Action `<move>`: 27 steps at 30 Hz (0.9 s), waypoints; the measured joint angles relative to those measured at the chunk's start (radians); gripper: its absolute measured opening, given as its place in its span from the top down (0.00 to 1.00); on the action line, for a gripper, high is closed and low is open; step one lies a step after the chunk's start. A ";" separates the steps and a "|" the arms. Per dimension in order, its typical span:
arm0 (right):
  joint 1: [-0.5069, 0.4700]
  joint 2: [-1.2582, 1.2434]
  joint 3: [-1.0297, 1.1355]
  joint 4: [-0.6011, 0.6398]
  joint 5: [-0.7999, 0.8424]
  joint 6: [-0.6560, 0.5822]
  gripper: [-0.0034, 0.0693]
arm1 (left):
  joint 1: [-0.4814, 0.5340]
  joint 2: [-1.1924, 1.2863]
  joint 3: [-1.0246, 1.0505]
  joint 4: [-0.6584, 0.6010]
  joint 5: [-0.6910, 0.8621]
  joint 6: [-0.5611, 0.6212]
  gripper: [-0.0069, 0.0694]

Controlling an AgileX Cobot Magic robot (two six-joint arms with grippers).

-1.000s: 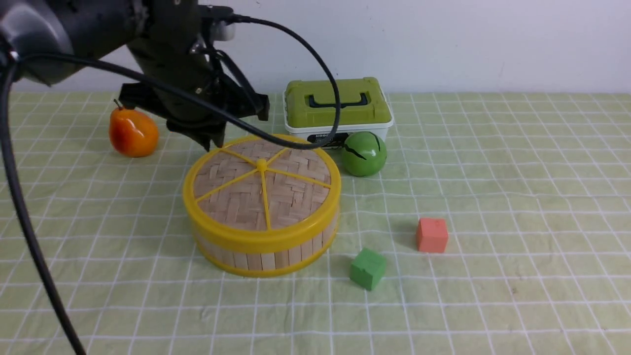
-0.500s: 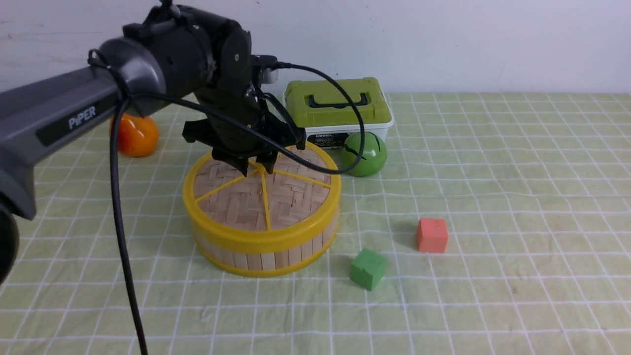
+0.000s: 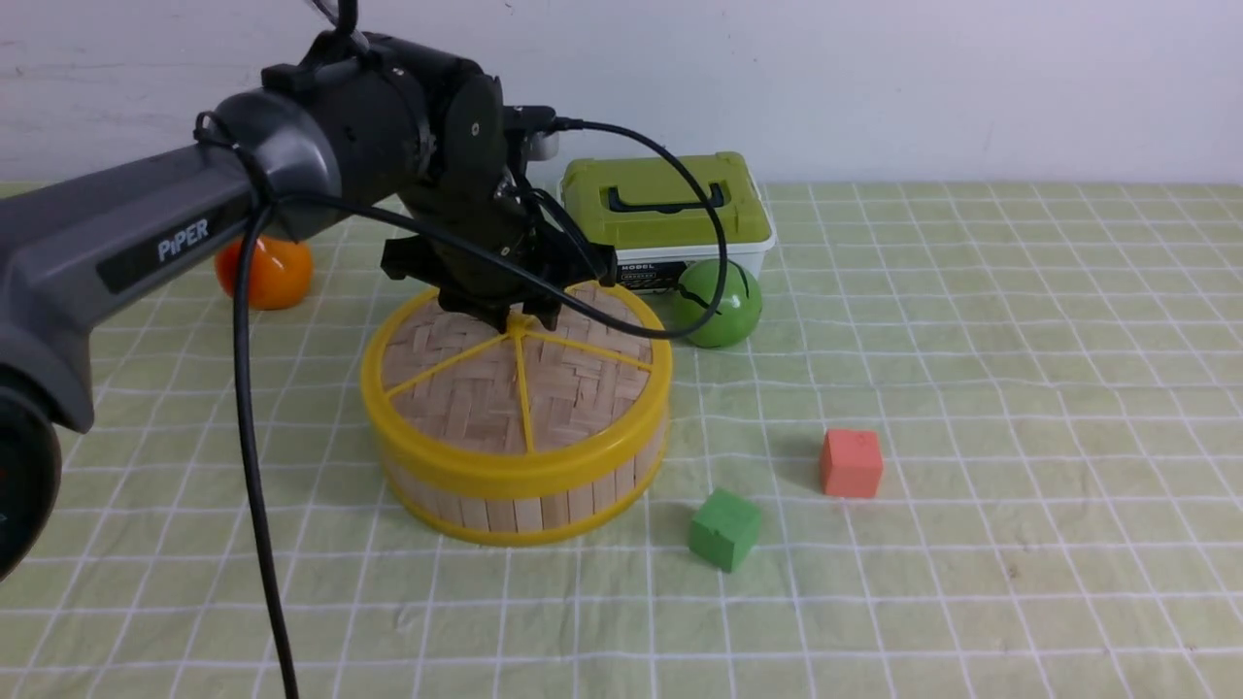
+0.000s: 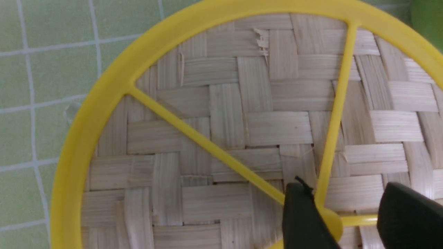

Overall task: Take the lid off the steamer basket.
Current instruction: Use the left arm to lift the lid of the steamer

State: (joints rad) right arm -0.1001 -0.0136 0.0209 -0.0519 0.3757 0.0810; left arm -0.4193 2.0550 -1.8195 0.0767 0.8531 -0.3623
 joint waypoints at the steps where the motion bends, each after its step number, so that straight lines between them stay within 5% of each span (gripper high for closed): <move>1: 0.000 0.000 0.000 0.000 0.000 0.000 0.62 | 0.000 0.000 -0.001 0.001 0.004 0.000 0.52; 12: 0.000 0.000 0.000 0.000 0.000 0.000 0.62 | 0.000 0.001 -0.003 0.023 0.025 0.000 0.73; 27: 0.000 0.000 0.000 0.000 0.000 0.000 0.62 | 0.000 -0.002 -0.010 0.026 0.041 0.001 0.76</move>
State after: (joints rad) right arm -0.1001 -0.0136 0.0209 -0.0519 0.3757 0.0810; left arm -0.4193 2.0529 -1.8297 0.1026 0.8942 -0.3617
